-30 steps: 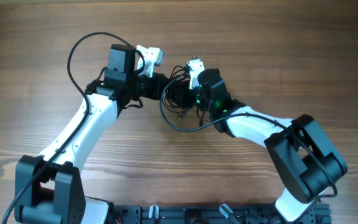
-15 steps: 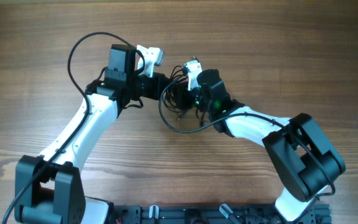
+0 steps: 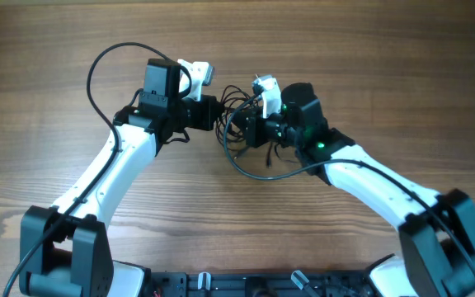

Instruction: Untangle cables

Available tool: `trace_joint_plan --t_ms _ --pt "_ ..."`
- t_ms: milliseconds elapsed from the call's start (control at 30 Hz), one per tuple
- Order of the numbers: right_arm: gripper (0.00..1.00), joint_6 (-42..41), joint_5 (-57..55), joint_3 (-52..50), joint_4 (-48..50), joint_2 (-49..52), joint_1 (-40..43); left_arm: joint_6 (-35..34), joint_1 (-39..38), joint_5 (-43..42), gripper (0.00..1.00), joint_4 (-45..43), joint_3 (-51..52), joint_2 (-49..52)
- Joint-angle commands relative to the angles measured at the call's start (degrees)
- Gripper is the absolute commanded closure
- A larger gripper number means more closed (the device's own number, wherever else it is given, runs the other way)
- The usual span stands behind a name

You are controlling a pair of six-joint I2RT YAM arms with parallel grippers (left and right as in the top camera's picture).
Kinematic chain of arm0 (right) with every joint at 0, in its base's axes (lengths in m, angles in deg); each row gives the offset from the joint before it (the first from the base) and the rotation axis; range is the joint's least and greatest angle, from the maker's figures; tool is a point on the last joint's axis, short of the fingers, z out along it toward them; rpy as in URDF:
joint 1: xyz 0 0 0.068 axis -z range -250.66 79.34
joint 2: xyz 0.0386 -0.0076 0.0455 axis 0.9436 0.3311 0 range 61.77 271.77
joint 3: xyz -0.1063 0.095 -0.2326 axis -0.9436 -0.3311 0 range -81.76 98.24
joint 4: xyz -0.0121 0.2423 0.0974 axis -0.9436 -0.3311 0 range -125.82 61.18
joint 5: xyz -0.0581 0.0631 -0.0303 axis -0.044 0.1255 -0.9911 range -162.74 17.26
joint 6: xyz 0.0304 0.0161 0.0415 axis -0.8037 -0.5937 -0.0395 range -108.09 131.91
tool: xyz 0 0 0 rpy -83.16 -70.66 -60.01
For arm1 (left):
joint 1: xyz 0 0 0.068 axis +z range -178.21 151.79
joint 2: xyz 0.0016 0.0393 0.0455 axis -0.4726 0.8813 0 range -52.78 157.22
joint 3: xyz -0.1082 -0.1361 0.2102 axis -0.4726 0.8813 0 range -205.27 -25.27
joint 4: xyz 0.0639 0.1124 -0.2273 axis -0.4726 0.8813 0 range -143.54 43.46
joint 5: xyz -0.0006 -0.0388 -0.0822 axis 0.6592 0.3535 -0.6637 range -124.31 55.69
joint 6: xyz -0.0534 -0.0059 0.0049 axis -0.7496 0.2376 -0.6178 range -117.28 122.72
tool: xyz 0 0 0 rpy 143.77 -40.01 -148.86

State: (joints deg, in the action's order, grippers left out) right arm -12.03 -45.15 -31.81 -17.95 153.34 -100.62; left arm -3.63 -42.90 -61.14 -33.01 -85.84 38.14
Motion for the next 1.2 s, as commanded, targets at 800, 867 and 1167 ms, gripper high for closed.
trace_joint_plan --t_ms 800,867,1167 --pt "0.14 -11.6 -12.1 0.3 -17.9 -5.6 18.0 0.1 0.2 -1.0 0.96 0.0 0.3 0.3" --pt "0.24 -7.1 -6.0 0.3 -18.5 -5.6 18.0 0.1 0.2 -2.4 0.96 -0.3 0.2 0.3" --pt "0.67 -12.5 26.7 0.3 -8.3 -5.6 22.7 -2.5 6.4 -16.2 0.96 -4.7 0.0 -10.1"
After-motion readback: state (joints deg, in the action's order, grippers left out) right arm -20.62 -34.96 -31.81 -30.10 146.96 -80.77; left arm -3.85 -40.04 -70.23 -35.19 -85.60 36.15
